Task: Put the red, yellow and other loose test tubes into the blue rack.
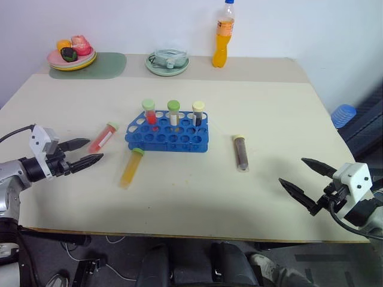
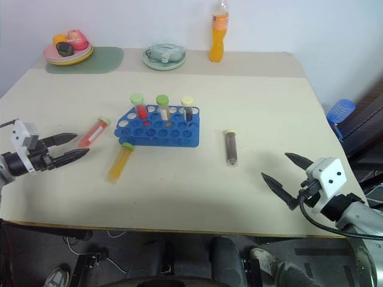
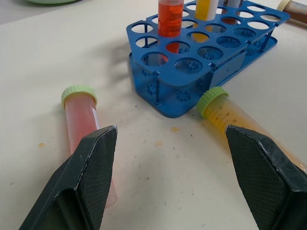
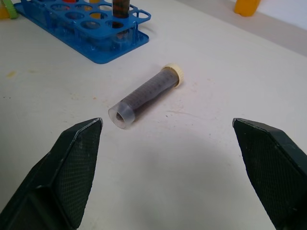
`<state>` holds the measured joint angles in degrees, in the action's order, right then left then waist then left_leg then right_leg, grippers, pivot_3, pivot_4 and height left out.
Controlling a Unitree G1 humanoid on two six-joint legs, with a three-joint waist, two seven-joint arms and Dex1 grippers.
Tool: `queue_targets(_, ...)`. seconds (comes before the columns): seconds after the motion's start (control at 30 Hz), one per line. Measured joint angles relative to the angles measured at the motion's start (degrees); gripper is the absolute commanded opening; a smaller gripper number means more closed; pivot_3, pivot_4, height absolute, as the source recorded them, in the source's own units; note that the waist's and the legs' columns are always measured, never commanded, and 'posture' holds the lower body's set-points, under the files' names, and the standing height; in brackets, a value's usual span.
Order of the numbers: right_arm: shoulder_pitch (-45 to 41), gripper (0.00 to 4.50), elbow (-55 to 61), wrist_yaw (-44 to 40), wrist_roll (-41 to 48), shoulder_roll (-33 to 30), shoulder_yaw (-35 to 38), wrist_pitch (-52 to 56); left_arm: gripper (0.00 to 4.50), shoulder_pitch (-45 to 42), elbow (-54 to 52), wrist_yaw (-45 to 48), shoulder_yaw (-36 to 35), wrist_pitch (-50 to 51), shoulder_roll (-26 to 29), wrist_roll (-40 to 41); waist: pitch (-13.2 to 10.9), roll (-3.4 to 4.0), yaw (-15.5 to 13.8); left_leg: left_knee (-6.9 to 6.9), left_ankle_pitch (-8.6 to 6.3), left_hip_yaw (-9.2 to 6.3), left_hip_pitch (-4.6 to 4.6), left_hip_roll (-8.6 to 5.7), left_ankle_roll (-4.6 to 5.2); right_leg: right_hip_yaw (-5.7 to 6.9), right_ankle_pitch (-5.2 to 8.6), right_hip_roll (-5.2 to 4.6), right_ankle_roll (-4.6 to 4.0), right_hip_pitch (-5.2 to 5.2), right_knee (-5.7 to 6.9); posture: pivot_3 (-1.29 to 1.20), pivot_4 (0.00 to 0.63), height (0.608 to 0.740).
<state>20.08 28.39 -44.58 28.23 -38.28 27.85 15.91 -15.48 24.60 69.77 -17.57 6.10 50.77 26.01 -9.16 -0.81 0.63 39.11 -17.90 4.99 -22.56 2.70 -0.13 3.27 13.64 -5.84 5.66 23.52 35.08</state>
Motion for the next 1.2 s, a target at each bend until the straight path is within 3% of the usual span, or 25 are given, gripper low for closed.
queue_targets(0.77,-2.7,4.44,-2.9,-1.4,-0.6,0.0,-0.4,-0.9,3.69,0.2,-3.7,-0.5,-1.4,1.3,-1.5,1.0,0.0,0.00,0.0,0.01,0.00,0.03,0.01,-0.02,0.00,0.00,-0.02,0.01,0.03,-0.01,0.03,0.00,0.150,0.740)
queue_targets(0.9,-4.1,4.44,-3.0,-1.0,-0.4,0.0,-1.0,-0.7,3.69,1.7,-8.7,0.1,-1.3,3.1,-3.3,3.0,0.0,0.00,0.0,0.01,0.00,0.03,0.01,-0.02,0.00,-0.01,-0.03,0.00,0.06,-0.01,0.03,0.00,0.150,0.740)
queue_targets(1.03,-6.9,4.44,-1.8,1.9,1.3,0.0,-3.0,5.2,3.69,4.6,-16.7,-0.2,-0.4,6.5,-5.5,4.8,0.0,0.00,0.1,0.01,0.01,0.02,0.02,0.01,-0.01,-0.02,-0.04,0.00,0.06,-0.01,0.06,0.00,0.150,0.740)
queue_targets(1.2,-20.3,4.44,4.5,17.3,0.4,-0.4,-10.2,24.7,3.69,4.4,-27.6,0.2,7.4,10.7,-9.6,6.7,0.0,0.02,0.0,0.05,0.01,0.01,0.03,-0.02,-0.02,-0.06,-0.01,0.00,-0.02,0.01,0.10,0.00,0.150,0.740)
